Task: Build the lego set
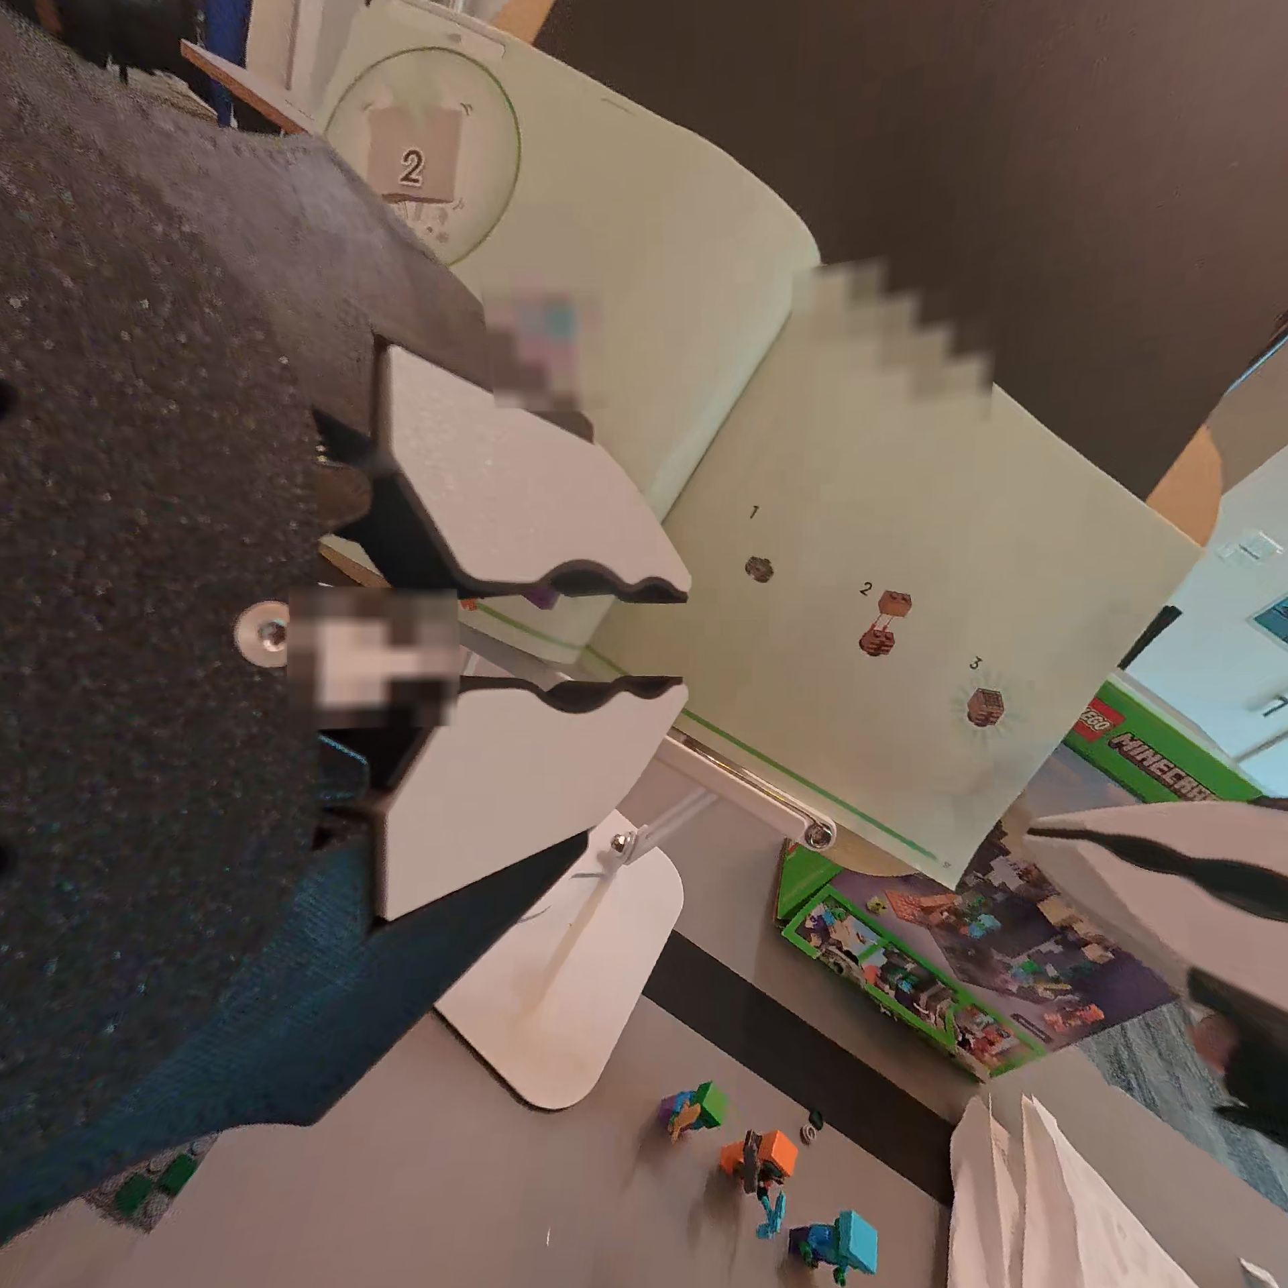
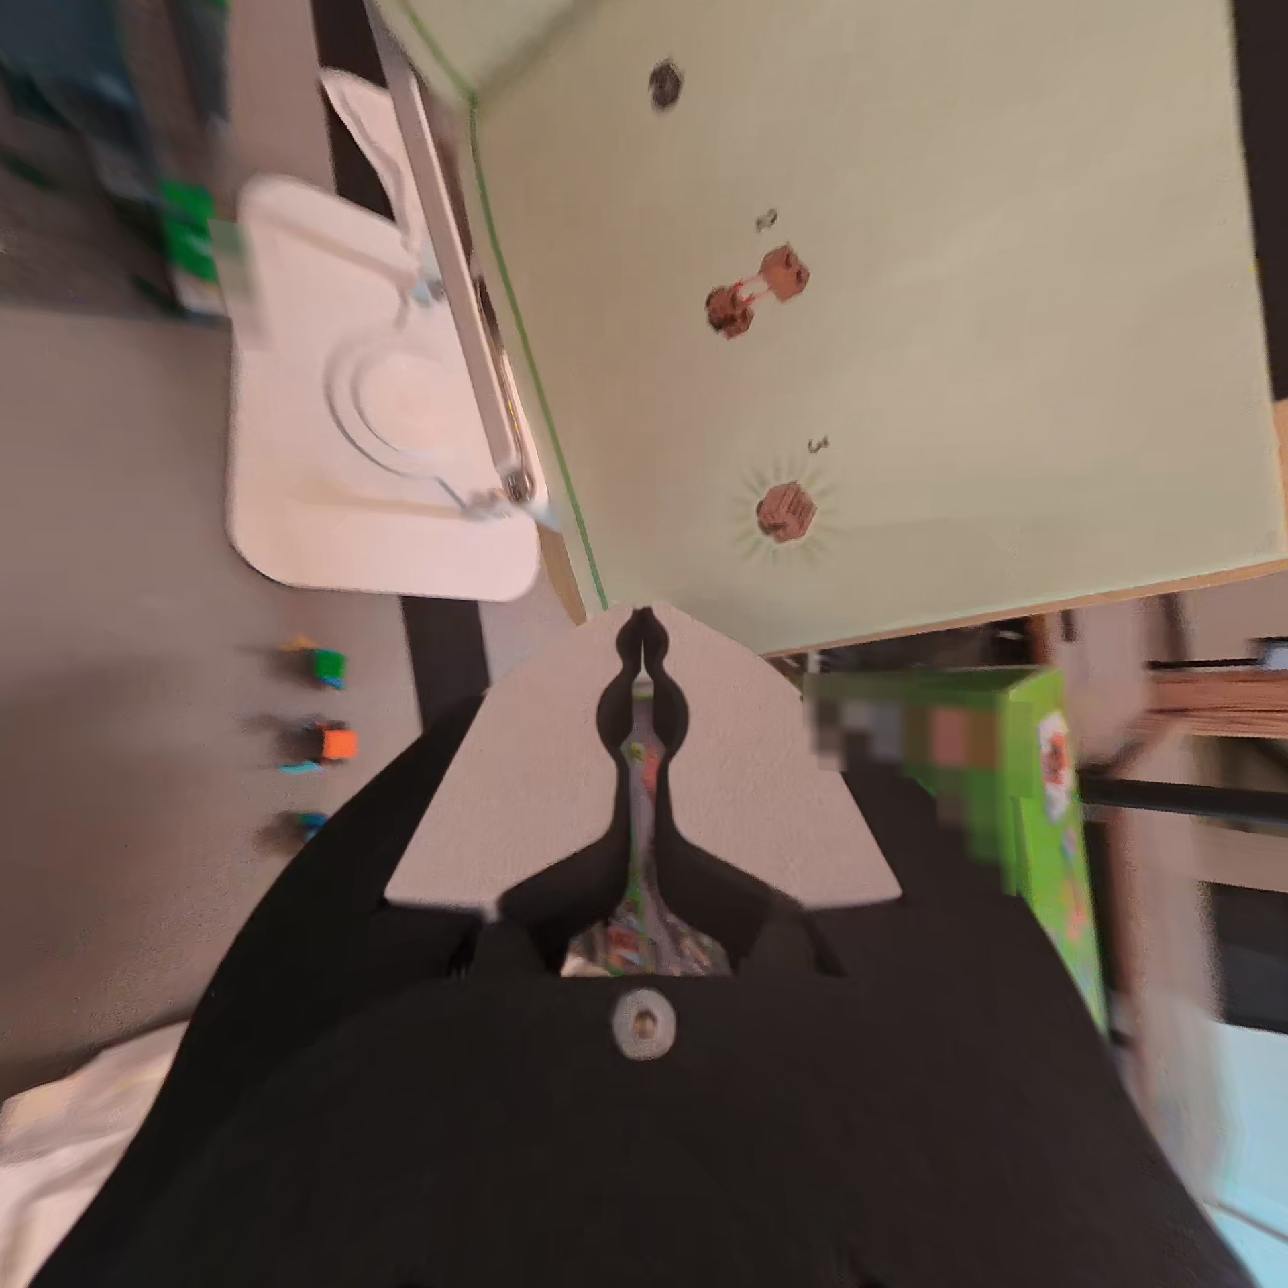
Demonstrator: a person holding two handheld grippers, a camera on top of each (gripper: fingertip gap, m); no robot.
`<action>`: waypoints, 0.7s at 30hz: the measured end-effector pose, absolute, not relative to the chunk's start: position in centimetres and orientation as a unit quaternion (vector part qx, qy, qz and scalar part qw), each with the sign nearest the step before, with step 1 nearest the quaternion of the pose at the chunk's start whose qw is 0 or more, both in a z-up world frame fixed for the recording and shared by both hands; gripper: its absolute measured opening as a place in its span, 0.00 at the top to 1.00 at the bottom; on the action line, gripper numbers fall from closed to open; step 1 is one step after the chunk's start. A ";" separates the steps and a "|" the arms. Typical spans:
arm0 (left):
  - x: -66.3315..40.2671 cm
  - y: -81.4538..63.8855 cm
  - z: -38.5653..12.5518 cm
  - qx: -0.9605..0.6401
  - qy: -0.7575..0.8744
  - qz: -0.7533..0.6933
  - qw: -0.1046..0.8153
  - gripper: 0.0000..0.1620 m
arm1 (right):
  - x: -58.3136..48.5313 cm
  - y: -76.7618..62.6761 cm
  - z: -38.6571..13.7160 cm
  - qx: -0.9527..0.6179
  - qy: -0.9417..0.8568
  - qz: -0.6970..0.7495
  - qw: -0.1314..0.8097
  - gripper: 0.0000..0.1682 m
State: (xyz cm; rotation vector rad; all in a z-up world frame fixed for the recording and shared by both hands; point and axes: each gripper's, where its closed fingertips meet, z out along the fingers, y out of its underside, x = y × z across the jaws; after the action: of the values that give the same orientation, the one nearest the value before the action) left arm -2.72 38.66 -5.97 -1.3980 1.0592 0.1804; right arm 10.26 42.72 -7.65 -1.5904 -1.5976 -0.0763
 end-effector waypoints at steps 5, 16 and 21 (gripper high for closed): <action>-3.2 38.8 -6.6 -0.626 0.453 0.063 0.631 0.89 | 11.2 43.7 -10.6 -0.564 -0.663 -0.172 0.461 0.86; -4.7 38.6 -7.9 -0.641 0.450 0.068 0.618 0.91 | 11.5 45.8 -12.2 -0.499 -0.658 -0.260 0.501 0.92; -4.8 38.6 -8.6 -0.645 0.450 0.060 0.615 0.91 | 12.2 46.0 -11.8 -0.500 -0.661 -0.260 0.495 1.00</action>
State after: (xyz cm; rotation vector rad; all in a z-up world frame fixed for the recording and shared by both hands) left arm -4.77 38.64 -8.59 -1.4870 1.0362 0.1382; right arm 12.17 45.99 -11.83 -1.2119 -1.6030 -0.6296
